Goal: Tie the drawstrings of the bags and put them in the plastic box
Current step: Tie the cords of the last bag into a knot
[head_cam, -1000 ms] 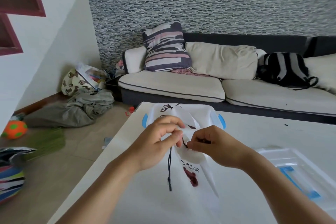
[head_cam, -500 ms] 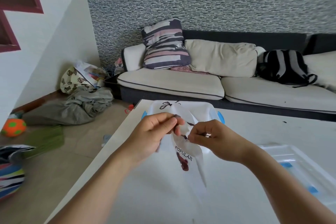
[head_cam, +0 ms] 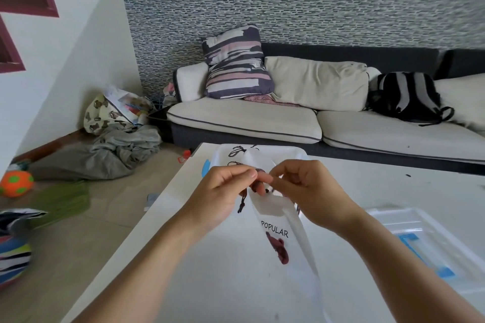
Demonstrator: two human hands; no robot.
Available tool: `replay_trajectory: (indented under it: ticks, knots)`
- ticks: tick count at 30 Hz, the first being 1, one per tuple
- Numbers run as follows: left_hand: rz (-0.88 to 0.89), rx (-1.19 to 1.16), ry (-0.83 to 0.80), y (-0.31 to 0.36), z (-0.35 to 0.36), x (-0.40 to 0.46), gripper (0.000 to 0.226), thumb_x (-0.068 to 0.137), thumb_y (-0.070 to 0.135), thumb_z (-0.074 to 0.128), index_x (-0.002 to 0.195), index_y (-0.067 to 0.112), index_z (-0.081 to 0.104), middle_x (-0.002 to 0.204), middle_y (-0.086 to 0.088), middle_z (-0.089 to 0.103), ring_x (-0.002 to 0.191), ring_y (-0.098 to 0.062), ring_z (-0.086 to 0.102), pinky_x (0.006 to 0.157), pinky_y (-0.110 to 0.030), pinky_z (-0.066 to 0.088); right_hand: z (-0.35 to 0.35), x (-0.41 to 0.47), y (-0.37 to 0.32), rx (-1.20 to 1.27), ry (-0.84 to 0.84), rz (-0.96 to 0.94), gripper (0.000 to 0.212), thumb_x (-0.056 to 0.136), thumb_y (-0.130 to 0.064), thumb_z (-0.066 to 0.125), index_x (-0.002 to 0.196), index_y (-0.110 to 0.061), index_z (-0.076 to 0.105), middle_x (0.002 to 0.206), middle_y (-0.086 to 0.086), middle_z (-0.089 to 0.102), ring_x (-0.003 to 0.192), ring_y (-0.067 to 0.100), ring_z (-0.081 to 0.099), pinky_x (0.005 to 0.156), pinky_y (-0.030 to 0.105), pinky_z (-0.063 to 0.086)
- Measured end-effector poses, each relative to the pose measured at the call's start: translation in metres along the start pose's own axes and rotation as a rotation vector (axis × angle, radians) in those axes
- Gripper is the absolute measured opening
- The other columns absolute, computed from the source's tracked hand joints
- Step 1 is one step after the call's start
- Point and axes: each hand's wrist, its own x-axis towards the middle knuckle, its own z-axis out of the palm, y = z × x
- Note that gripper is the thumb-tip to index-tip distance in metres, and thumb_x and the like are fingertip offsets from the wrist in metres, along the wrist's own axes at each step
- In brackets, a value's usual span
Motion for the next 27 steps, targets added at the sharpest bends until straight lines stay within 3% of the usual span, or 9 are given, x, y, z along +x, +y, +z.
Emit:
replay_trajectory:
  ticks: [3,7,10,13,16,18,22,25,27]
  knots:
    - [0.004,0.051,0.004,0.002,-0.001,-0.001,0.026,0.102,0.020,0.054,0.099,0.016,0.079,0.073,0.011,0.067,0.076,-0.007,0.058,0.073,-0.019,0.041,-0.002,0.002,-0.004,0.104,-0.004,-0.014,0.018,0.100,-0.012,0.059,0.097,-0.020,0.074,0.060,0.001,0.047,0.057,0.015,0.041,0.057,0.027,0.039]
    - [0.000,0.057,-0.027,0.005,0.000,-0.003,0.035,0.099,0.027,0.054,0.072,0.011,0.070,0.062,0.007,0.060,0.058,-0.006,0.048,0.057,-0.013,0.036,-0.003,0.000,-0.011,0.165,-0.102,-0.064,0.013,0.095,-0.027,0.068,0.104,-0.024,0.077,0.057,0.001,0.045,0.053,0.023,0.034,0.051,0.032,0.033]
    - [-0.011,0.001,-0.101,0.007,0.000,-0.004,0.040,0.104,0.015,0.048,0.070,0.018,0.069,0.067,0.002,0.060,0.060,-0.010,0.050,0.058,-0.018,0.039,0.001,0.000,-0.012,0.090,-0.153,-0.114,0.017,0.090,-0.038,0.074,0.103,-0.028,0.078,0.073,0.031,0.062,0.060,0.046,0.039,0.057,0.050,0.037]
    - [-0.054,-0.088,-0.166,0.008,0.004,-0.006,0.045,0.105,0.014,0.044,0.071,0.024,0.072,0.068,0.003,0.058,0.054,-0.012,0.042,0.052,-0.019,0.032,-0.002,0.000,-0.012,0.122,-0.106,-0.070,0.011,0.087,-0.031,0.077,0.095,-0.026,0.081,0.082,0.041,0.058,0.059,0.036,0.024,0.051,0.040,0.023]
    - [-0.078,-0.170,-0.186,0.008,0.007,-0.005,0.037,0.102,0.022,0.046,0.074,0.018,0.070,0.060,0.005,0.052,0.048,-0.011,0.029,0.048,-0.018,0.027,-0.004,-0.003,-0.012,0.338,-0.054,0.007,0.009,0.085,-0.015,0.076,0.089,-0.008,0.080,0.074,0.031,0.065,0.056,0.032,0.028,0.050,0.033,0.019]
    - [-0.066,-0.219,-0.186,0.008,0.009,-0.004,0.031,0.096,0.028,0.051,0.077,0.017,0.072,0.067,-0.001,0.053,0.047,-0.012,0.025,0.046,-0.019,0.025,-0.001,-0.005,-0.016,0.441,-0.043,0.070,0.012,0.084,-0.009,0.072,0.085,0.003,0.075,0.067,0.020,0.065,0.048,0.019,0.029,0.046,0.028,0.019]
    - [-0.102,-0.262,-0.126,0.003,0.012,-0.003,0.026,0.094,0.025,0.055,0.095,0.014,0.079,0.077,-0.003,0.061,0.047,-0.011,0.025,0.047,-0.020,0.024,0.001,-0.001,-0.015,0.594,0.030,0.222,0.020,0.087,-0.010,0.067,0.068,-0.006,0.063,0.050,0.004,0.038,0.045,0.012,0.017,0.043,0.023,0.015]
    - [-0.119,-0.244,-0.089,-0.002,0.009,-0.003,0.028,0.097,0.025,0.054,0.101,0.013,0.078,0.078,-0.001,0.063,0.050,-0.013,0.025,0.050,-0.024,0.021,-0.008,-0.001,-0.012,0.474,-0.020,0.181,0.017,0.093,-0.013,0.066,0.078,-0.006,0.064,0.049,-0.004,0.036,0.046,0.010,0.019,0.041,0.019,0.019]
    - [-0.128,-0.267,-0.067,-0.002,0.006,-0.002,0.030,0.095,0.026,0.055,0.100,0.006,0.076,0.077,-0.002,0.062,0.049,-0.012,0.025,0.048,-0.022,0.022,-0.011,-0.002,-0.014,0.398,-0.113,0.152,0.013,0.089,-0.018,0.071,0.094,-0.005,0.072,0.057,0.007,0.047,0.050,0.013,0.018,0.042,0.021,0.018]
